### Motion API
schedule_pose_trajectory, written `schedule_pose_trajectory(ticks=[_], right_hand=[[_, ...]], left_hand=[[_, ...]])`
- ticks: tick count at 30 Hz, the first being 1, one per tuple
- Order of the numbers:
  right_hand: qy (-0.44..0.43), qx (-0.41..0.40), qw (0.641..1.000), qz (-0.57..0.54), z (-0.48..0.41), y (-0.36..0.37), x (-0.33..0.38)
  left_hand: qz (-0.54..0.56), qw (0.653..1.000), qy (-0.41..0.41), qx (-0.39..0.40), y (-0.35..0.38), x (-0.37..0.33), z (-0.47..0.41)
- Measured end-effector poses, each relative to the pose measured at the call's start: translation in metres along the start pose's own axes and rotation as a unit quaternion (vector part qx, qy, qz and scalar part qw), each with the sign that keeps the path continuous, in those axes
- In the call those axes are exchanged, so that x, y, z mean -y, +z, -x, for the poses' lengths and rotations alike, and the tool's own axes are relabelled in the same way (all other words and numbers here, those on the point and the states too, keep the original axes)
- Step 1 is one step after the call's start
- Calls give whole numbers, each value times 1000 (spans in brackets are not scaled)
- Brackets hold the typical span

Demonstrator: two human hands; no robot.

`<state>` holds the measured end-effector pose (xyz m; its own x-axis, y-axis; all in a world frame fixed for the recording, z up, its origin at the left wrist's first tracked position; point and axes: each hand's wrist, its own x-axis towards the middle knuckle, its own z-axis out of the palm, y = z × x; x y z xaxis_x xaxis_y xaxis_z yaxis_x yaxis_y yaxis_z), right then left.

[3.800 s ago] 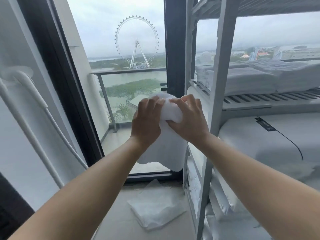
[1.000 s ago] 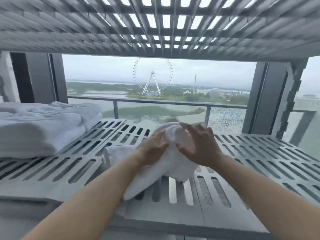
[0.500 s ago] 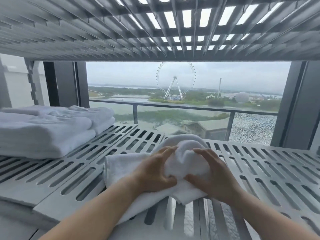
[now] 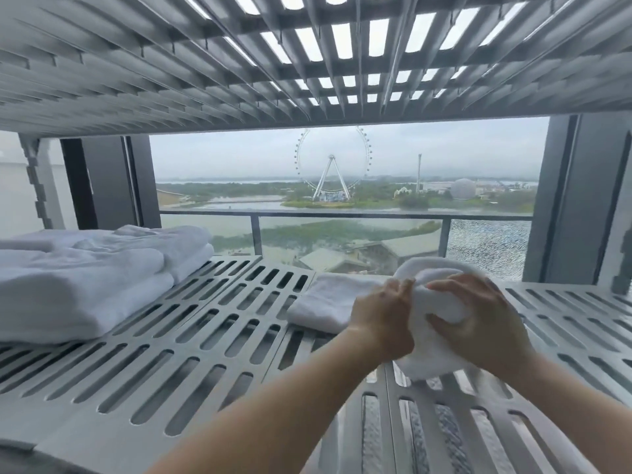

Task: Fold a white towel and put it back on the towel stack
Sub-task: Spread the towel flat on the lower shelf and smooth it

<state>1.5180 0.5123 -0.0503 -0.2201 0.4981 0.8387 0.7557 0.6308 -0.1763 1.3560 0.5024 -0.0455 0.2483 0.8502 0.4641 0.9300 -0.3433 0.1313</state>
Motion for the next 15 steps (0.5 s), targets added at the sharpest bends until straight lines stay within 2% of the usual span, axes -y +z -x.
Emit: schedule_pose_trajectory(ticks=[2,4,7,11,15], right_hand=[[-49,61,997,-15,8,-6,-15],[-62,105,992,-35,22,-15,-29],[-32,96,993,-60,41,-20,-40],[57,99,985,-130,42,-19,-41],[15,120,984,-134,34,-26,-61]], left_hand=[[29,999,-5,-15,17,0,7],[73,997,-5,-40,23,8,9],[84,995,3,-60,24,11,11],[93,993,-25,-73,24,-6,3],[135,984,-103,-50,18,-37,-18]])
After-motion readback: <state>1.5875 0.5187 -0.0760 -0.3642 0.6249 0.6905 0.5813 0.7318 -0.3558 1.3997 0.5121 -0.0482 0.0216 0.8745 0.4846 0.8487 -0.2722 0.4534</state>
